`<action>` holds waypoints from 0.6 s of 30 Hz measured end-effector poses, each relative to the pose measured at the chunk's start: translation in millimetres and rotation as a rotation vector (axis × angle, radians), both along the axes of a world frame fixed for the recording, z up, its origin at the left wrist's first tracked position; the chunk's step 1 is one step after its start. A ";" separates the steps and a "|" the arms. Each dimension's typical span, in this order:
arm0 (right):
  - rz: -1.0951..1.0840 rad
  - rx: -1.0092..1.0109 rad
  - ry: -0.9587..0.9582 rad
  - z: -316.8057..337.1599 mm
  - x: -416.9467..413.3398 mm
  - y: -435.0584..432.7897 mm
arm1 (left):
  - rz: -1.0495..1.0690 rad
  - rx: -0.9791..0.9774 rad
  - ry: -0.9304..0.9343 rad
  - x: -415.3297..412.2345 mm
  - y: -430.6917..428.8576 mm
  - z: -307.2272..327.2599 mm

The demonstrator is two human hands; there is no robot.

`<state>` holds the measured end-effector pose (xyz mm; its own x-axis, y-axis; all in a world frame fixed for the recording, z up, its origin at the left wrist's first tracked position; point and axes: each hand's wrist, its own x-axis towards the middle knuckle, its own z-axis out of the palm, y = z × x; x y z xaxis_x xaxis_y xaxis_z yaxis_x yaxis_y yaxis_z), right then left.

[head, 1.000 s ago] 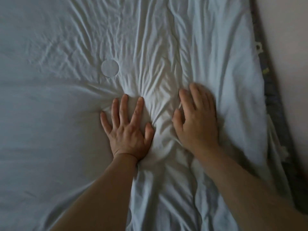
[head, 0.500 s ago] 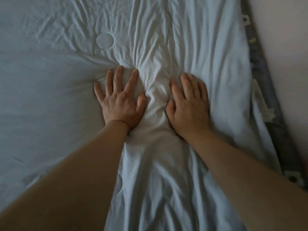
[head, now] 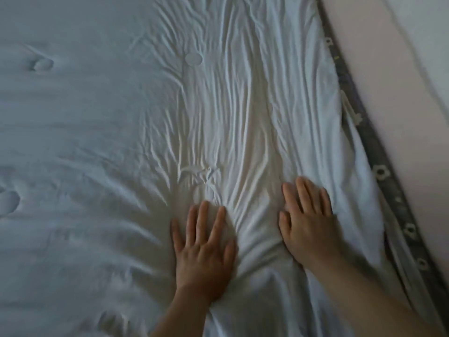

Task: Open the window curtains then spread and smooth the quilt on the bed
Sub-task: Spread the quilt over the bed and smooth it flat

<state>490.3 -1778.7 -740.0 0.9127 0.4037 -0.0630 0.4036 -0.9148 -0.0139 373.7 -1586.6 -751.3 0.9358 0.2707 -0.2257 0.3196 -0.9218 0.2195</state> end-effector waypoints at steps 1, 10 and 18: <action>-0.008 -0.010 0.003 -3.5 -18.7 -9.0 | -0.004 0.009 0.006 -11.4 -3.1 -3.2; -0.009 -0.051 -0.131 -33.6 -21.5 -5.8 | 0.024 0.047 -0.113 -9.0 -1.3 -20.2; -0.041 -0.048 -0.163 -35.4 -28.1 -2.9 | 0.017 0.091 -0.181 -7.0 1.1 -26.1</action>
<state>462.3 -1781.5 -775.4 0.9281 0.3657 0.0694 0.3590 -0.9287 0.0925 366.7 -1585.4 -777.4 0.9540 0.2985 -0.0276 0.2982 -0.9353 0.1905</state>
